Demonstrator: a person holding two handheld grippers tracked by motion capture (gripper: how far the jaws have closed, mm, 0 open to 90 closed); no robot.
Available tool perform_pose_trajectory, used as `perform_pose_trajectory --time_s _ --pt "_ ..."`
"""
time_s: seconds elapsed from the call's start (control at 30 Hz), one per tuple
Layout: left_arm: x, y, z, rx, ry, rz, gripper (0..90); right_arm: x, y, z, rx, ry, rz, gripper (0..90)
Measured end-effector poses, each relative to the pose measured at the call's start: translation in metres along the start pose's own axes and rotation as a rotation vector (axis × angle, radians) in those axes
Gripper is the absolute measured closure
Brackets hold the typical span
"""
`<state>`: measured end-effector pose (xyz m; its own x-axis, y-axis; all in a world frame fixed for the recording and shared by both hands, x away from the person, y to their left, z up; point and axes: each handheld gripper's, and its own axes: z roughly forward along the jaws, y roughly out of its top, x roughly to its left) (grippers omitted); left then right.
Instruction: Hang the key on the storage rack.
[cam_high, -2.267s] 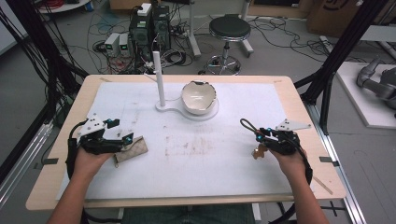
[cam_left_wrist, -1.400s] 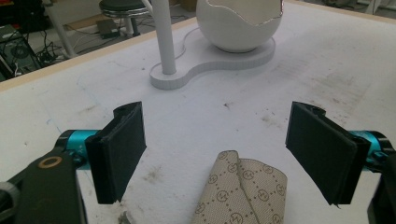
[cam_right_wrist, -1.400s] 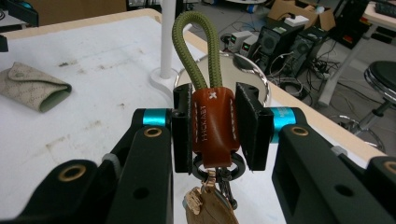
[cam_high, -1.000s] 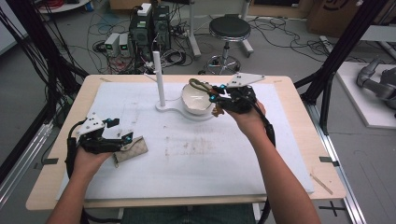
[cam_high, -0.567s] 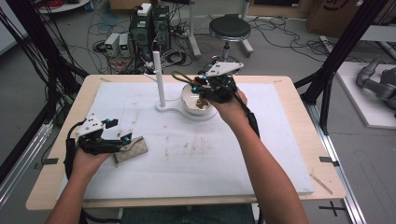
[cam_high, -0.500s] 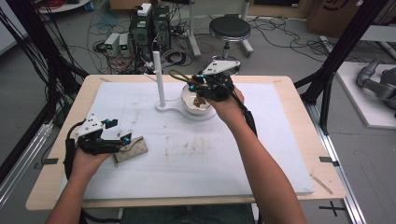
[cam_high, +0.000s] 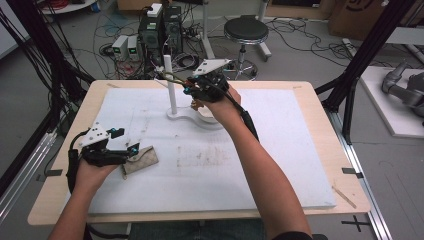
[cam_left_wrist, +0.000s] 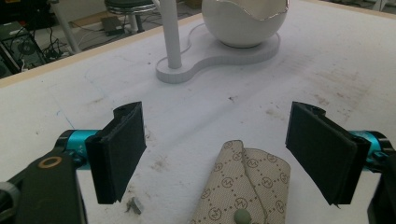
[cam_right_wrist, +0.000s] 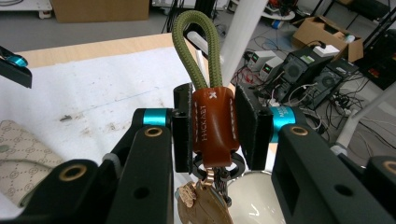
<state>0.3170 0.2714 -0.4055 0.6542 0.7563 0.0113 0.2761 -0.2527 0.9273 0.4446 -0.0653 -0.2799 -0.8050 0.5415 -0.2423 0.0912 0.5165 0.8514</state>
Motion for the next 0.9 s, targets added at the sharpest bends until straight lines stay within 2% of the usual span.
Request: perform_pose_trajectory --time_s 0.17,0.3,0.37,0.47,0.53,0.6,0.67,0.8,0.83,0.9 --pt "0.000 0.000 -0.001 -0.006 0.002 -0.008 19.9 0.003 0.002 0.011 0.019 -0.007 -0.018 70.2" --pt "0.000 0.000 -0.002 -0.006 0.004 -0.006 19.9 0.001 0.000 0.013 0.036 -0.022 -0.012 70.0" --pt "0.000 0.000 -0.002 -0.004 0.006 -0.007 19.9 0.002 0.000 0.015 0.057 -0.040 -0.039 69.6" --pt "0.001 0.000 -0.002 -0.007 0.006 -0.007 19.9 0.003 -0.001 0.017 0.068 -0.046 -0.036 67.1" --pt "0.001 0.000 -0.003 -0.006 0.006 -0.010 19.9 0.004 -0.001 0.017 0.067 -0.065 -0.041 54.0" --pt "0.001 -0.001 -0.003 -0.005 0.006 -0.010 19.9 0.004 -0.001 0.016 0.062 -0.052 -0.029 49.5" --pt "0.002 -0.001 -0.002 0.004 0.006 -0.012 19.9 0.004 -0.001 0.014 0.062 -0.050 -0.037 43.8" --pt "0.002 -0.002 -0.002 0.009 0.002 -0.015 19.9 0.004 -0.004 0.007 0.067 -0.041 -0.026 40.1" --pt "0.002 -0.002 -0.001 0.008 0.000 -0.016 19.9 0.004 -0.008 0.000 0.041 -0.037 -0.015 39.4" --pt "0.002 -0.002 -0.001 0.010 -0.002 -0.012 19.9 0.003 -0.012 -0.006 0.024 -0.026 -0.005 37.2"
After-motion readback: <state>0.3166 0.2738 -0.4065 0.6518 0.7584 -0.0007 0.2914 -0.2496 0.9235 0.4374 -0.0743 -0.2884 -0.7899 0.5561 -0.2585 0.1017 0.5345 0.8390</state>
